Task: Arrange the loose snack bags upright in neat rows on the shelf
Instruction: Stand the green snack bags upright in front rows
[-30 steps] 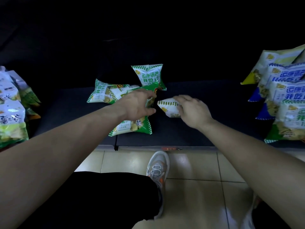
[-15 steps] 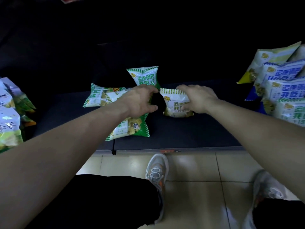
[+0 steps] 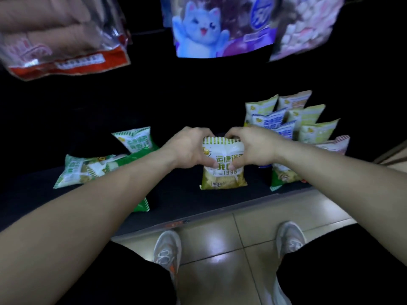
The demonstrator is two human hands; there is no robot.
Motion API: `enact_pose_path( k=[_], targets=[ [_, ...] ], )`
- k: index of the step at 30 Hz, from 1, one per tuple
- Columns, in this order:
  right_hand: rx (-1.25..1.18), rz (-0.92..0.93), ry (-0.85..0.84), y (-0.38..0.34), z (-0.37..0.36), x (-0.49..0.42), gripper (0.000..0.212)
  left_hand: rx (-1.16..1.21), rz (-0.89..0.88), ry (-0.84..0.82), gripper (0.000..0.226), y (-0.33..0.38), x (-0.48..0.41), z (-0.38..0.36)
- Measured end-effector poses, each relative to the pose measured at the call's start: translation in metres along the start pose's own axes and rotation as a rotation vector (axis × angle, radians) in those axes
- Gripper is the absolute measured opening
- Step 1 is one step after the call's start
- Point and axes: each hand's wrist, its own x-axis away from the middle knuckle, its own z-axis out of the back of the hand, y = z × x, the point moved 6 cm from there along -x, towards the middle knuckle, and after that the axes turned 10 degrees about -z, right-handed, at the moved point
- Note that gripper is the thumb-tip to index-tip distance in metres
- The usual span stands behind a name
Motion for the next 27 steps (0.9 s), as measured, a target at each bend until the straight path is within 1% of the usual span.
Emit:
enact_pose_path(
  k=[4, 6, 9, 13, 16, 19, 23, 27],
  targets=[
    [-0.119, -0.095, 0.126, 0.059, 0.015, 0.008, 0.091, -0.073, 0.032, 0.017, 0.081, 0.013, -0.031, -0.016],
    [-0.129, -0.148, 0.169, 0.093, 0.016, 0.009, 0.083, -0.100, 0.085, 0.052, 0.084, 0.011, -0.047, -0.021],
    [-0.113, -0.258, 0.114, 0.143, 0.007, 0.009, 0.076, -0.083, 0.198, 0.107, 0.091, 0.000, -0.075, -0.026],
    [-0.098, -0.337, -0.013, 0.189, -0.010, 0.003, 0.077, -0.044, 0.286, 0.182, 0.085, -0.014, -0.119, -0.034],
    [-0.089, -0.353, -0.037, 0.205, -0.020, -0.008, 0.077, -0.060, 0.312, 0.197, 0.082, -0.029, -0.153, -0.044],
    [-0.082, -0.361, -0.056, 0.208, -0.026, -0.019, 0.074, -0.017, 0.337, 0.233, 0.083, -0.052, -0.183, -0.057],
    [0.041, -0.322, -0.106, 0.200, -0.036, -0.026, 0.066, 0.029, 0.360, 0.240, 0.083, -0.077, -0.211, -0.077],
    [0.081, -0.318, -0.155, 0.195, -0.042, -0.028, 0.068, 0.034, 0.367, 0.236, 0.079, -0.088, -0.229, -0.089]
  ],
)
